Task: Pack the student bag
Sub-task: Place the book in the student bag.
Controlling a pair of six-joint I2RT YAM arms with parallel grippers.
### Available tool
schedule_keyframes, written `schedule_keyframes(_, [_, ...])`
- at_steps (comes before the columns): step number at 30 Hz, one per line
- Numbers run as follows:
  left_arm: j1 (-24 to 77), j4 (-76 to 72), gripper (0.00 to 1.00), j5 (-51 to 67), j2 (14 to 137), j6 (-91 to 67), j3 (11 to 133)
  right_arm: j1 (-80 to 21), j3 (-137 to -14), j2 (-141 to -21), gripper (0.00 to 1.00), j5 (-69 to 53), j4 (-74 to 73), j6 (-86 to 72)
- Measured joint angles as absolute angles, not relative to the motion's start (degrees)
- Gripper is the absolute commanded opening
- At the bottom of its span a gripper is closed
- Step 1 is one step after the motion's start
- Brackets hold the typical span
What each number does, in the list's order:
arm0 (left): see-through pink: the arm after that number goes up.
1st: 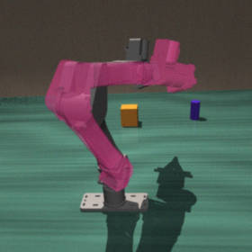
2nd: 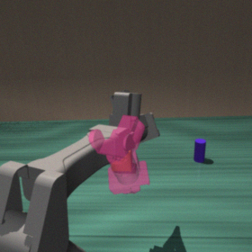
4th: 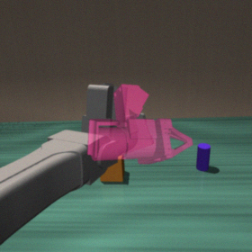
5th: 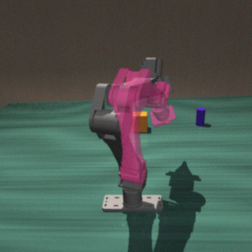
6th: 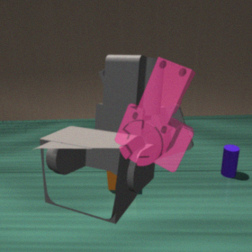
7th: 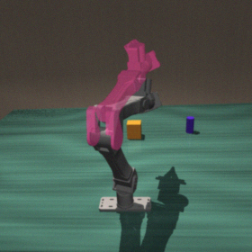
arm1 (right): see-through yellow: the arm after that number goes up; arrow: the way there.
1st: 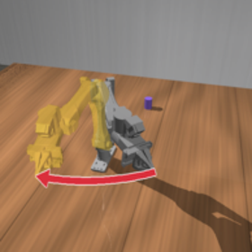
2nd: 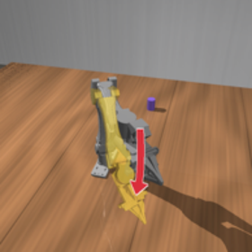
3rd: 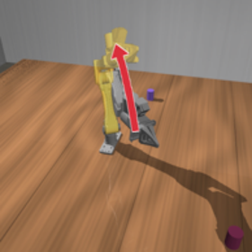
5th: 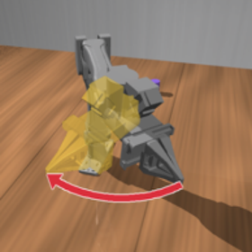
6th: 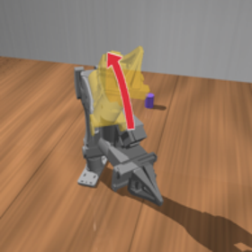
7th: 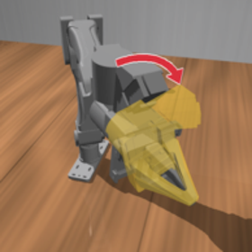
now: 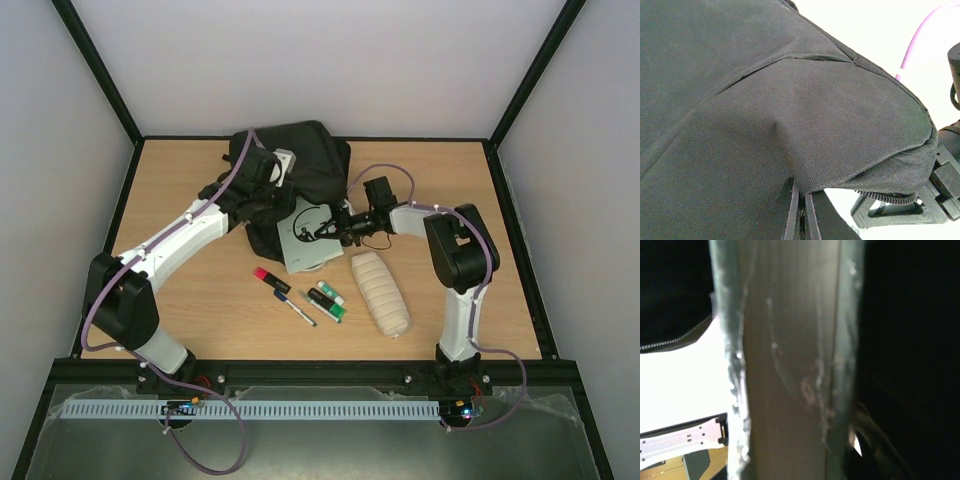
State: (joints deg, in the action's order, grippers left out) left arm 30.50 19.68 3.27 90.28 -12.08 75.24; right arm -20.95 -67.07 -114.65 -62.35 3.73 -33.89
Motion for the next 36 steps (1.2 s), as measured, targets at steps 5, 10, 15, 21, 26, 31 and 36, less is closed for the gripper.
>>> schedule_keyframes(5, [30.48,19.68,0.02,3.38,90.28,-12.05,75.02,-21.04,-67.81,-116.64,0.12,-61.41,8.82,-36.29])
schedule_keyframes(10, [30.20,19.68,0.03,2.50,90.28,-12.03,74.91,-21.15,-71.22,-118.98,0.40,-58.92,7.97,-33.93])
schedule_keyframes(15, [30.20,19.75,0.03,2.52,90.28,-12.03,74.89,-21.30,-70.91,-117.05,0.59,-51.40,2.98,-27.79])
schedule_keyframes(21, [30.20,19.73,0.02,2.31,89.45,-12.03,74.85,-21.39,-70.52,-110.78,0.67,-44.88,-3.99,-19.31])
schedule_keyframes(26, [30.20,19.70,0.02,2.35,88.95,-12.03,74.32,-21.39,-66.94,-105.91,0.69,-40.21,-6.20,-13.58])
schedule_keyframes(31, [30.22,19.68,0.03,2.33,88.82,-12.03,73.93,-21.39,-65.54,-101.65,0.69,-34.59,-9.30,-7.81])
schedule_keyframes(36, [30.22,19.75,0.02,2.31,88.79,-11.99,73.54,-21.37,-63.02,-96.88,0.68,-30.13,-10.20,-3.05])
